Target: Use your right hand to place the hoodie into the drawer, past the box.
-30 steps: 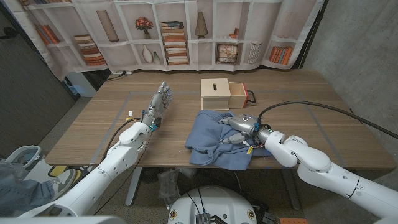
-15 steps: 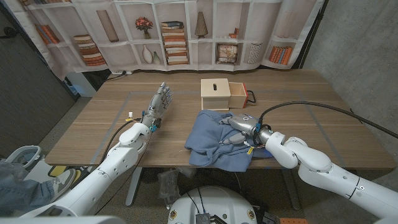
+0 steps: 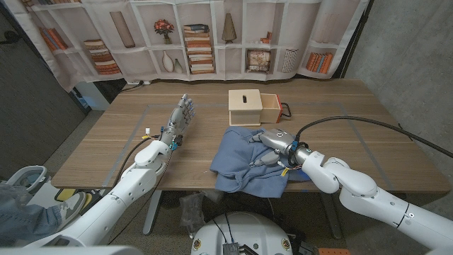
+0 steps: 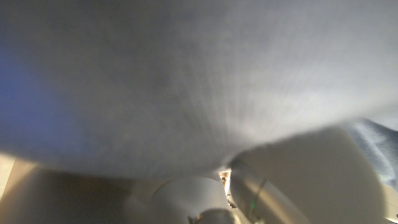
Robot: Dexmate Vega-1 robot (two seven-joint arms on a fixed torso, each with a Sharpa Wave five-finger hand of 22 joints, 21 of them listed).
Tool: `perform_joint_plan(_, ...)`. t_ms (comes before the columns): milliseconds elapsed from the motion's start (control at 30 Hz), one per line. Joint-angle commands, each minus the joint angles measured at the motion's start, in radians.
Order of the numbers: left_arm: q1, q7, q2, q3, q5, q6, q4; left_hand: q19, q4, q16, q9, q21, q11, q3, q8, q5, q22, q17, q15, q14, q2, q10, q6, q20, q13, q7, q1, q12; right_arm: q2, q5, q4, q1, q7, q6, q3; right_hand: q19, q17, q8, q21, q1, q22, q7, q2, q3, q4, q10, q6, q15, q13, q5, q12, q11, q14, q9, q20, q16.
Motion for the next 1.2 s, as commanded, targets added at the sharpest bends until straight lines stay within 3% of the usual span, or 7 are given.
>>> perform_joint_plan(33, 0.003, 0.0, 0.001, -0.002, -0.002, -0.001, -0.003, -0.005, 0.002, 0.006, 0.004, 0.004, 0.0, -0.006, 0.001, -0.003, 0.004, 0.005, 0.0, -0.008, 0.005, -0.008, 0.001, -0.009, 0.004, -0.001, 0.007, 0.004, -0.002, 0.034, -0.003, -0.004, -0.018, 0.016, 0.016, 0.008, 0.002, -0.001, 0.015, 0.587, 0.01, -0.055, 0.57, -0.002, -0.004, 0.038, 0.13, -0.177, 0.003, 0.004, 0.003, -0.026, 0.033, 0.09, -0.152, 0.002)
perform_joint_plan(733, -0.006, 0.002, -0.001, 0.003, 0.004, 0.003, -0.008, -0.004, 0.002, 0.008, 0.004, 0.005, 0.0, -0.007, 0.002, -0.003, 0.003, 0.005, 0.003, -0.004, 0.01, -0.005, 0.006, -0.008, 0.004, -0.002, 0.011, 0.005, -0.014, 0.065, -0.04, -0.034, -0.041, -0.009, 0.05, -0.007, 0.009, -0.003, 0.071, 0.585, 0.043, -0.053, 0.58, -0.013, 0.017, 0.054, 0.133, -0.173, 0.006, 0.006, 0.003, -0.021, 0.05, 0.106, -0.151, -0.007)
perform_joint_plan(1200, -0.011, 0.003, -0.006, 0.008, 0.007, 0.002, -0.007, -0.004, 0.001, 0.007, 0.004, 0.005, -0.001, -0.006, 0.003, -0.003, 0.003, 0.005, 0.001, -0.004, 0.015, -0.004, 0.007, -0.008, 0.004, -0.002, 0.014, 0.005, -0.03, 0.11, -0.055, -0.056, -0.074, 0.018, 0.081, -0.008, 0.026, 0.004, 0.133, 0.6, 0.072, -0.054, 0.58, -0.01, 0.013, 0.091, 0.161, -0.175, 0.009, 0.009, 0.008, -0.022, 0.088, 0.12, -0.151, -0.004)
